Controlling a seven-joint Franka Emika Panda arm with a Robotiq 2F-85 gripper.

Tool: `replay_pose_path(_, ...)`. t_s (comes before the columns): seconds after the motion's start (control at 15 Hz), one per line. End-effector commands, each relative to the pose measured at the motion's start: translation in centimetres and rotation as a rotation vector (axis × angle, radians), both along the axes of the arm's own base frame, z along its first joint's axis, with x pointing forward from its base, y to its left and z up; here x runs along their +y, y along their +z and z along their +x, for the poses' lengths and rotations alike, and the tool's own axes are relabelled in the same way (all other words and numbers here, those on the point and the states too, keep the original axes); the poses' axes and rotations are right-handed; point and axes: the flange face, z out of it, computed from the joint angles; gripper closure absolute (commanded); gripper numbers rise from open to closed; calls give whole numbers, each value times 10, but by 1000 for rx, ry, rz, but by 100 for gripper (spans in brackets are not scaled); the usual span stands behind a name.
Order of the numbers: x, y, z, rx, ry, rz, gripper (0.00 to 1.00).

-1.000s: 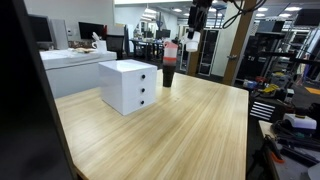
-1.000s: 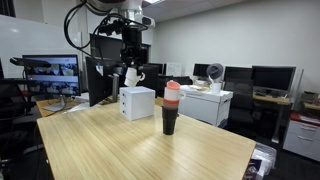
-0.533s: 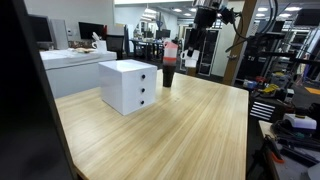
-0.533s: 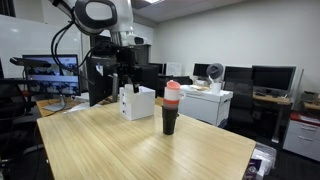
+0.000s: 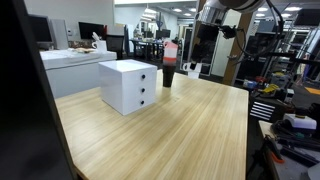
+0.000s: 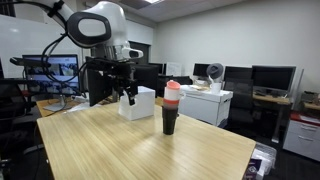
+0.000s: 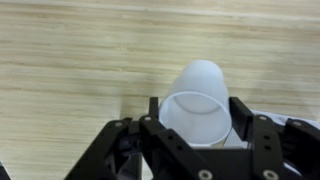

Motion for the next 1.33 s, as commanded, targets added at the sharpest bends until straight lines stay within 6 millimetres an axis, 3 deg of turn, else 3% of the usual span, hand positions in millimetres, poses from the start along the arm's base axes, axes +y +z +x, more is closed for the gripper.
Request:
replay_pose_path(0.0,2,0,-1,15,21,-7,56)
replay_pose_path(0.4,22,3,35,-21,122,-54,56)
replay_pose_path(0.93,48,-69,73,18,419,-119,56)
replay_pose_path(1.27,45,-75,75,28,539,-106,56)
